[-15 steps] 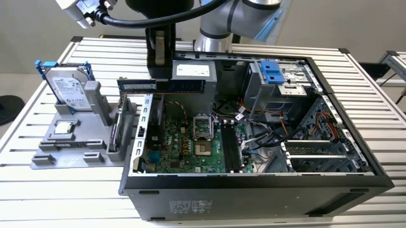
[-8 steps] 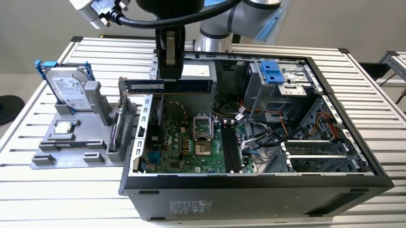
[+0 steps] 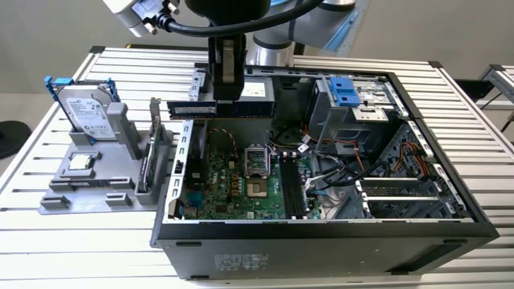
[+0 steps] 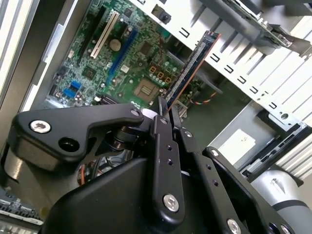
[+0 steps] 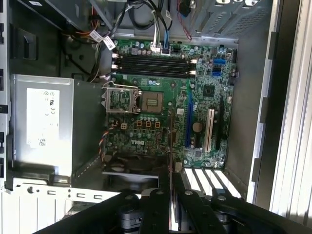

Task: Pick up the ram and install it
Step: 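Pick up the ram and move it above insertion slot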

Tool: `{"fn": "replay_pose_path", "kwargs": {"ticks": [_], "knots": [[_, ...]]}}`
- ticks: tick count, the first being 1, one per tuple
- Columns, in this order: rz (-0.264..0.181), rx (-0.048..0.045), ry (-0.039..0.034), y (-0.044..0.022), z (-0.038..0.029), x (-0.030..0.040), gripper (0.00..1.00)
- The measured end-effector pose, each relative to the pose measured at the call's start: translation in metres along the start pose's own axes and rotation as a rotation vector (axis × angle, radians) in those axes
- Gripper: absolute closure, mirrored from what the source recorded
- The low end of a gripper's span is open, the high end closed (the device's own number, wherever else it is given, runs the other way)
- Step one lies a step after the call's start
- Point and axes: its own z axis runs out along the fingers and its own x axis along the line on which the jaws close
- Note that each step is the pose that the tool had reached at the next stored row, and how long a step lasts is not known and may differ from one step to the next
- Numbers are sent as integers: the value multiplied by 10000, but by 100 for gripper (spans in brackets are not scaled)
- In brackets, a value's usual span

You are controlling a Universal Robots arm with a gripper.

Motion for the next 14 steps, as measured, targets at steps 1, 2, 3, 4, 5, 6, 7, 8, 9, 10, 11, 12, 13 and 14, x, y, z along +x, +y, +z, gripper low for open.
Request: {"fn": "replay_pose_path", "kwargs": {"ticks": [1,2,3,4,5,6,7,8,9,10,11,12,13,14], "knots": [[0,0,1,13,0,-1,100],[0,1,0,27,-1,-2,100],[0,2,0,41,-2,-2,100],[0,3,0,56,-2,-3,100],[0,5,0,71,-3,-4,100],[0,5,1,88,-3,-5,100],[0,7,1,106,-4,-6,100],[0,9,1,129,-5,-7,100],[0,10,1,151,-6,-9,100],[1,11,1,176,-7,-10,100],[3,11,1,203,-8,-11,100],[7,11,1,228,-9,-13,100],[12,11,2,252,-9,-14,100],[18,11,1,277,-11,-16,100]]}}
